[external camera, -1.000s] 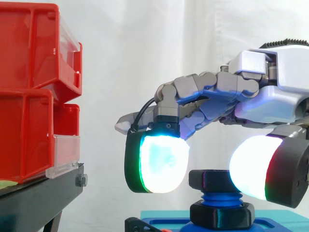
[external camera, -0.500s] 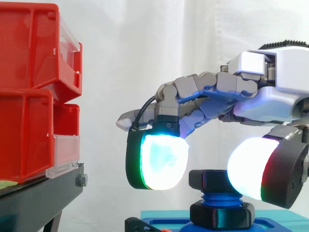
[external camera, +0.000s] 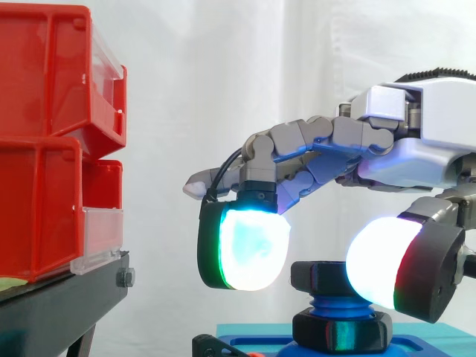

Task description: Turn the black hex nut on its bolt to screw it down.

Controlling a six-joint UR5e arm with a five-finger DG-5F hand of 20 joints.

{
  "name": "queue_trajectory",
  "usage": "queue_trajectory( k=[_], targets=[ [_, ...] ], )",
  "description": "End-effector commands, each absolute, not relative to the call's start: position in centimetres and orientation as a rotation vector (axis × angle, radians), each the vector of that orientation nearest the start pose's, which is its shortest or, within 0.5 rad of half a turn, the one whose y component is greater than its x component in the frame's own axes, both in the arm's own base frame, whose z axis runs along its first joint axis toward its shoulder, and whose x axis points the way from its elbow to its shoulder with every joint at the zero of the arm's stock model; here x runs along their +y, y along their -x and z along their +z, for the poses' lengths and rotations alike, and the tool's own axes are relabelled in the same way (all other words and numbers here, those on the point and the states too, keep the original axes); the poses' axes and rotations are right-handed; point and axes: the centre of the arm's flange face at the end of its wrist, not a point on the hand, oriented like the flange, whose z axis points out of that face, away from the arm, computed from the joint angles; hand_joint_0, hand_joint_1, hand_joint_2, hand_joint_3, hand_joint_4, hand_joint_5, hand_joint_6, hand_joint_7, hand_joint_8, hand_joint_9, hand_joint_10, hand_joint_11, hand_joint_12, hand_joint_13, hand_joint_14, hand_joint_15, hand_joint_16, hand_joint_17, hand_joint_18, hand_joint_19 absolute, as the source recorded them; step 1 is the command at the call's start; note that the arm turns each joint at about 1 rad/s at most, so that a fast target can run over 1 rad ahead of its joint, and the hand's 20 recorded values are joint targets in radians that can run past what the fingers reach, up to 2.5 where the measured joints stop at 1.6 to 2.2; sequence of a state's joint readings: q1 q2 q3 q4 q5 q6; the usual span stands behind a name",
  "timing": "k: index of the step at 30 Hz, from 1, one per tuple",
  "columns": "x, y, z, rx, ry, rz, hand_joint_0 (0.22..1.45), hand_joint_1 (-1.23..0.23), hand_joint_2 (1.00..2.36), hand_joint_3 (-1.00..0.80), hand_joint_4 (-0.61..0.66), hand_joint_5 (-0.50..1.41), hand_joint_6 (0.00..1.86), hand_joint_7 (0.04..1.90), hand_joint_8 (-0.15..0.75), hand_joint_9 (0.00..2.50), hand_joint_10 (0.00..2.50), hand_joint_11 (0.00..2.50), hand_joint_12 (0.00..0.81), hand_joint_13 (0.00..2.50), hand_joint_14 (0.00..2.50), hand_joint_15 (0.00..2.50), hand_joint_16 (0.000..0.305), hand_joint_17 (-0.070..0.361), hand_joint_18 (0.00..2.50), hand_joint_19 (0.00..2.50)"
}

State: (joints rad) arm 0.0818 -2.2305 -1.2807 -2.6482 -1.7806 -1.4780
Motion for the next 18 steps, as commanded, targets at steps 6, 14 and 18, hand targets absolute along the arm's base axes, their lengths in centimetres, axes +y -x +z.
queue_trajectory(
  k=[6, 14, 18],
  targets=[
    [-5.9, -74.1, 26.9, 1.450, 0.173, 0.282, 0.39, -0.25, 1.00, -0.50, 0.17, -0.12, 0.51, 1.20, 0.225, 0.54, 0.01, 0.18, 0.181, 0.27, 0.00, 0.02, 0.018, 0.041, 0.00, 0.26],
    [-7.2, -73.7, 26.8, 1.465, 0.189, 0.295, 0.38, -0.15, 1.00, -0.50, 0.17, -0.11, 0.51, 1.19, 0.230, 0.54, 0.00, 0.18, 0.187, 0.28, 0.00, 0.02, 0.019, 0.043, 0.00, 0.25],
    [-7.5, -73.6, 26.7, 1.468, 0.192, 0.297, 0.39, -0.16, 1.00, -0.50, 0.18, -0.11, 0.52, 1.20, 0.228, 0.54, 0.01, 0.19, 0.185, 0.28, 0.00, 0.02, 0.019, 0.042, 0.00, 0.25]
  ],
)
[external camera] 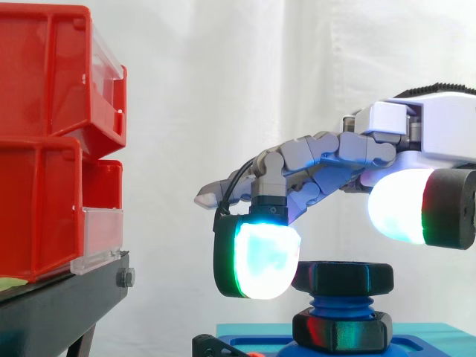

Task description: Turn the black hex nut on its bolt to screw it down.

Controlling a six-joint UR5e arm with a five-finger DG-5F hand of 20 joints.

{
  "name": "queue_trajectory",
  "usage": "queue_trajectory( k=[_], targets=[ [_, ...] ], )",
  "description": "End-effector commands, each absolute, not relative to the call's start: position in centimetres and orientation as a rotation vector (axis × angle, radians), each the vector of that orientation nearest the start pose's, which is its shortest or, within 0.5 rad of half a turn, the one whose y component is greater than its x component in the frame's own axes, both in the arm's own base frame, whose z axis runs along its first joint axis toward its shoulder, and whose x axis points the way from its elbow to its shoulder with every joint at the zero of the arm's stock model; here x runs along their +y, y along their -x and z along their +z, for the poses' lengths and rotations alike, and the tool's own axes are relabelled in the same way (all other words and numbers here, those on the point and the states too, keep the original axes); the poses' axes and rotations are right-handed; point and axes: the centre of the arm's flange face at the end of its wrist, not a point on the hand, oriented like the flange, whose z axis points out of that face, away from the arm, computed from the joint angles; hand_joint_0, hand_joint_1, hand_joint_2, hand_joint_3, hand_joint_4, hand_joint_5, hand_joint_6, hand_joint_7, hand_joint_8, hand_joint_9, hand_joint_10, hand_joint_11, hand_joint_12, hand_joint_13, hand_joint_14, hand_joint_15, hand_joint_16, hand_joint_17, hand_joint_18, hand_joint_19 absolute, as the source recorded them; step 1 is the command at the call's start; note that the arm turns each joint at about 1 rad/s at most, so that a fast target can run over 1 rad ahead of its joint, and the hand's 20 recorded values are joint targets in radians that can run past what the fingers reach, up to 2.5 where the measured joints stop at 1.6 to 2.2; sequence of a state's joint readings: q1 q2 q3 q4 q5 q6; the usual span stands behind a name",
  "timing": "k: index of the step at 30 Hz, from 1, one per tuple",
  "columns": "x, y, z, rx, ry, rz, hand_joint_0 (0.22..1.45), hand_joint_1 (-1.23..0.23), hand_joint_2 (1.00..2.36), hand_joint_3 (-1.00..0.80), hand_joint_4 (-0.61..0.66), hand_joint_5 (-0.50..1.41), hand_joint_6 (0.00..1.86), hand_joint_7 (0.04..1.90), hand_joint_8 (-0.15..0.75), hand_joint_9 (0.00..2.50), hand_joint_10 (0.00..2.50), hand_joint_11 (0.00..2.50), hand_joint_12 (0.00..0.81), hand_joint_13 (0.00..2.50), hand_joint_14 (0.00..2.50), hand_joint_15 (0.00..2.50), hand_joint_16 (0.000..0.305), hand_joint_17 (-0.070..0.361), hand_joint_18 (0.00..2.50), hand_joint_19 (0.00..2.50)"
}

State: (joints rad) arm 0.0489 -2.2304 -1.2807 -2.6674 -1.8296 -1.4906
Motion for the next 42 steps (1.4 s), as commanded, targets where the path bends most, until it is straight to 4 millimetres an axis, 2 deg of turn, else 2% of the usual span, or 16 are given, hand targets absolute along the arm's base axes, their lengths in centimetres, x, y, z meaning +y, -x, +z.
queue_trajectory(
  k=[1, 15, 19, 28, 38, 42],
  targets=[
    [-7.6, -73.6, 26.7, 1.468, 0.192, 0.297, 0.39, -0.16, 1.00, -0.50, 0.18, -0.11, 0.52, 1.20, 0.228, 0.54, 0.01, 0.19, 0.185, 0.28, 0.00, 0.02, 0.019, 0.042, 0.00, 0.25],
    [-10.2, -72.9, 26.6, 1.471, 0.218, 0.301, 0.40, -0.19, 1.00, -0.50, 0.17, -0.11, 0.52, 1.20, 0.225, 0.56, 0.01, 0.20, 0.176, 0.30, 0.00, 0.03, 0.017, 0.038, 0.00, 0.25],
    [-12.1, -72.5, 26.7, 1.470, 0.221, 0.300, 0.40, -0.19, 1.00, -0.50, 0.17, -0.11, 0.52, 1.21, 0.225, 0.56, 0.01, 0.20, 0.177, 0.31, 0.00, 0.04, 0.017, 0.037, 0.00, 0.26],
    [-13.9, -72.0, 26.6, 1.470, 0.229, 0.302, 0.41, -0.20, 1.00, -0.50, 0.17, -0.11, 0.52, 1.21, 0.224, 0.57, 0.01, 0.20, 0.176, 0.31, 0.00, 0.04, 0.017, 0.037, 0.00, 0.26],
    [-15.1, -71.7, 26.8, 1.459, 0.242, 0.313, 0.41, -0.20, 1.00, -0.50, 0.17, -0.11, 0.52, 1.21, 0.224, 0.57, 0.01, 0.20, 0.177, 0.31, 0.00, 0.04, 0.017, 0.038, 0.00, 0.26],
    [-15.3, -72.2, 27.9, 1.436, 0.234, 0.319, 0.41, -0.20, 1.00, -0.50, 0.17, -0.11, 0.52, 1.21, 0.225, 0.57, 0.01, 0.20, 0.178, 0.31, 0.00, 0.04, 0.017, 0.038, 0.00, 0.26]
  ],
)
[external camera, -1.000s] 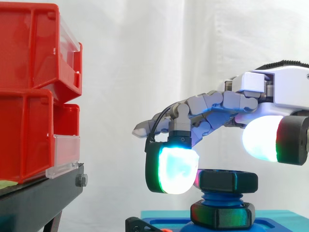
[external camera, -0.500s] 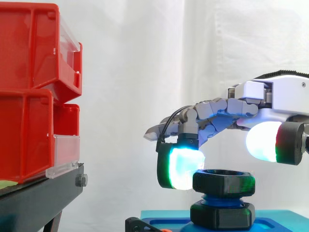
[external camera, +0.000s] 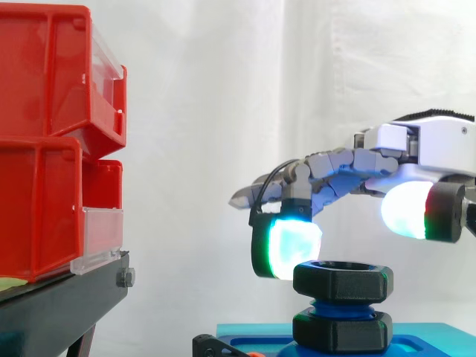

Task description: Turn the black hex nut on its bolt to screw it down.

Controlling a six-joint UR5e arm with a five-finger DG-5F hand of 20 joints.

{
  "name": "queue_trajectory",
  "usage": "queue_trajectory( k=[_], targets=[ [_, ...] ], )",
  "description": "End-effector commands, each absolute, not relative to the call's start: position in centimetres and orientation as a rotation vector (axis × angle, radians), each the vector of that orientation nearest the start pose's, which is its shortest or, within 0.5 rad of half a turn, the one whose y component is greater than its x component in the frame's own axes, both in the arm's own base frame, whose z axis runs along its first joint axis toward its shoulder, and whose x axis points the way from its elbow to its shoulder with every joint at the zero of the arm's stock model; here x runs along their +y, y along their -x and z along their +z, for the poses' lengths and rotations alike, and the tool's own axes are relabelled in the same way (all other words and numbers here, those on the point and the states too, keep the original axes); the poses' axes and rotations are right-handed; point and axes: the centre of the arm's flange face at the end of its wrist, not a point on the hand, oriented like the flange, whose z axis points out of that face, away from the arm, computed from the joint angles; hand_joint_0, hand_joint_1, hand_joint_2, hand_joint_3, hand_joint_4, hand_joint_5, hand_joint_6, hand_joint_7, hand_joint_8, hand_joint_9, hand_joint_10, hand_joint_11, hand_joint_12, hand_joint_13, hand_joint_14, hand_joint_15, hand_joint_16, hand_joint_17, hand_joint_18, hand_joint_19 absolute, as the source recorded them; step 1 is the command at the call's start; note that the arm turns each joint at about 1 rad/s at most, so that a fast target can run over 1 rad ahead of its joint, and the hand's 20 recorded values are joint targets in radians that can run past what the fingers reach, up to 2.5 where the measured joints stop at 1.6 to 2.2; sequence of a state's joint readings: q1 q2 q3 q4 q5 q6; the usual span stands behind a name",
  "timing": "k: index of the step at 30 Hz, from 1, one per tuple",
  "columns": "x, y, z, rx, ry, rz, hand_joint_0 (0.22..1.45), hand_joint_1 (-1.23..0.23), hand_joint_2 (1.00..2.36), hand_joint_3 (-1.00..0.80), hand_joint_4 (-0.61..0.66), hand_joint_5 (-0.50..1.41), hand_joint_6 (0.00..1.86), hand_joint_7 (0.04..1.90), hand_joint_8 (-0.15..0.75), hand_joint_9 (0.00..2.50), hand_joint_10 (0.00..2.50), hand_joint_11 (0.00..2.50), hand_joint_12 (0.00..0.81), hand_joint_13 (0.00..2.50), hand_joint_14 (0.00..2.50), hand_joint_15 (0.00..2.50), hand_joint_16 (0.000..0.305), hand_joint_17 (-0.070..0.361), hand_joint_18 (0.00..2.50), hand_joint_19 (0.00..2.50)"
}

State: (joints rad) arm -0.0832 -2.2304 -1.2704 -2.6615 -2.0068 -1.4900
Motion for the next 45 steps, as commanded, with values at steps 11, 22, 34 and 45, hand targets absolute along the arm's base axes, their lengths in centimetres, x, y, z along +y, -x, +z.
queue_trajectory(
  k=[11, 22, 34, 45],
  targets=[
    [-12.7, -74.1, 27.7, 1.377, 0.249, 0.354, 0.41, -0.21, 1.00, -0.50, 0.18, -0.10, 0.50, 1.21, 0.226, 0.57, 0.01, 0.20, 0.179, 0.32, 0.00, 0.04, 0.017, 0.039, 0.00, 0.26],
    [-9.0, -75.4, 26.6, 1.363, 0.251, 0.394, 0.41, -0.21, 1.00, -0.50, 0.17, -0.10, 0.50, 1.22, 0.222, 0.57, 0.01, 0.20, 0.178, 0.32, 0.00, 0.05, 0.017, 0.039, 0.00, 0.27],
    [-8.3, -75.9, 24.8, 1.381, 0.243, 0.382, 0.41, -0.23, 1.00, -0.50, 0.17, -0.10, 0.52, 1.23, 0.221, 0.57, 0.01, 0.20, 0.174, 0.31, 0.00, 0.04, 0.017, 0.037, 0.00, 0.27],
    [-8.2, -76.4, 23.5, 1.381, 0.233, 0.402, 0.41, -0.25, 1.00, -0.50, 0.15, -0.12, 0.55, 1.18, 0.217, 0.56, 0.01, 0.20, 0.171, 0.31, 0.00, 0.05, 0.016, 0.037, 0.00, 0.27]
  ],
)
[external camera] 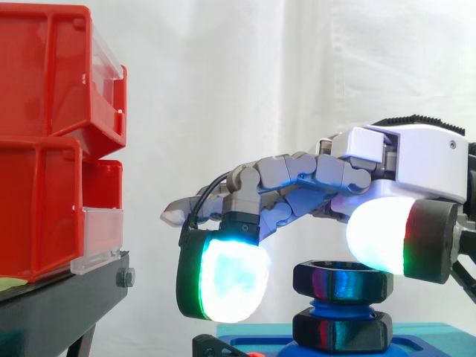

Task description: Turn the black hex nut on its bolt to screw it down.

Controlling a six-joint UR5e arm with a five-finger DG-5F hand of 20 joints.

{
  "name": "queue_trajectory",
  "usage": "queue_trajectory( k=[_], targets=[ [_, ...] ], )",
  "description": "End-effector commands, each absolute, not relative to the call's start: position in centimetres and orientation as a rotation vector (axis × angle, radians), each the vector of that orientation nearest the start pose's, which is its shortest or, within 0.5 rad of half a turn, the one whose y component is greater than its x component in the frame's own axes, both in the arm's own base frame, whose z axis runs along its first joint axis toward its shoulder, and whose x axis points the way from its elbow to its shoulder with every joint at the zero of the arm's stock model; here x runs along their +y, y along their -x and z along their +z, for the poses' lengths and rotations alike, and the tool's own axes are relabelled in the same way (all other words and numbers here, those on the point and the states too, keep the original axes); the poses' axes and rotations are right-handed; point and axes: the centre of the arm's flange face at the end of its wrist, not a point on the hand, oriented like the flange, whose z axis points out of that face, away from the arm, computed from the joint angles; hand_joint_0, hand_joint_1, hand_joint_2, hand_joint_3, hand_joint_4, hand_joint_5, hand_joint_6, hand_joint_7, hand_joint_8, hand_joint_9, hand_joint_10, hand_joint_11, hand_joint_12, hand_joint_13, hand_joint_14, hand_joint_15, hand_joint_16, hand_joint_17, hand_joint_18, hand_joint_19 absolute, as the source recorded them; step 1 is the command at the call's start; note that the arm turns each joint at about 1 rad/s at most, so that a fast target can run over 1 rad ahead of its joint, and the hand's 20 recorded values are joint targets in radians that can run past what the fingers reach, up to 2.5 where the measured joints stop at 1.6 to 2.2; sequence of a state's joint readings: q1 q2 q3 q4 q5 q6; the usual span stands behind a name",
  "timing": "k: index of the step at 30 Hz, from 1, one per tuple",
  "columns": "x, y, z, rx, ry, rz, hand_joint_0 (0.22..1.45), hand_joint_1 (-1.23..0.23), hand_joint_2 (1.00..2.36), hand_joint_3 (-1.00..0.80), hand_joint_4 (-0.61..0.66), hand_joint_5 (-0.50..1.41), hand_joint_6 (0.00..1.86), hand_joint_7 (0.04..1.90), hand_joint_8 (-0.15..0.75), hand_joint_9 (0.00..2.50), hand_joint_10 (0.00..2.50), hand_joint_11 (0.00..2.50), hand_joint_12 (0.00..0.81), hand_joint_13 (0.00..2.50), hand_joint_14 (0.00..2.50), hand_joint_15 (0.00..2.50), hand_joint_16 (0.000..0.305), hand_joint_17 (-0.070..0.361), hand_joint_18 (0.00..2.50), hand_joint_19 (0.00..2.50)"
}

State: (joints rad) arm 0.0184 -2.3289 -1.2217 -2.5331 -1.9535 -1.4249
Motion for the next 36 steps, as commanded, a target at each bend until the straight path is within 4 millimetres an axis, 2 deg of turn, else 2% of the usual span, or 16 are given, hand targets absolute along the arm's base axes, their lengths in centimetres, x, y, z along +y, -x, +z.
queue_trajectory(
  k=[1, 5, 12, 29, 36],
  targets=[
    [-8.2, -76.4, 23.5, 1.383, 0.233, 0.403, 0.41, -0.25, 1.00, -0.50, 0.16, -0.12, 0.55, 1.19, 0.219, 0.56, 0.01, 0.20, 0.171, 0.31, 0.00, 0.05, 0.016, 0.037, 0.00, 0.27],
    [-8.2, -76.4, 23.6, 1.380, 0.233, 0.402, 0.41, -0.26, 1.00, -0.50, 0.15, -0.13, 0.56, 1.15, 0.219, 0.57, 0.01, 0.20, 0.170, 0.31, 0.00, 0.05, 0.016, 0.036, 0.00, 0.27],
    [-8.1, -77.1, 25.6, 1.402, 0.248, 0.420, 0.41, -0.27, 1.00, -0.50, 0.15, -0.15, 0.60, 1.09, 0.220, 0.56, 0.01, 0.21, 0.168, 0.31, 0.00, 0.05, 0.016, 0.035, 0.00, 0.27],
    [-8.3, -76.8, 25.9, 1.421, 0.274, 0.445, 0.42, -0.30, 1.00, -0.50, 0.15, -0.16, 0.64, 1.04, 0.218, 0.56, 0.01, 0.22, 0.165, 0.32, 0.00, 0.06, 0.015, 0.034, 0.00, 0.27],
    [-7.8, -76.9, 25.9, 1.421, 0.280, 0.451, 0.42, -0.31, 1.00, -0.50, 0.15, -0.16, 0.64, 1.04, 0.218, 0.56, 0.01, 0.23, 0.163, 0.32, 0.00, 0.06, 0.015, 0.034, 0.00, 0.28]
  ],
)
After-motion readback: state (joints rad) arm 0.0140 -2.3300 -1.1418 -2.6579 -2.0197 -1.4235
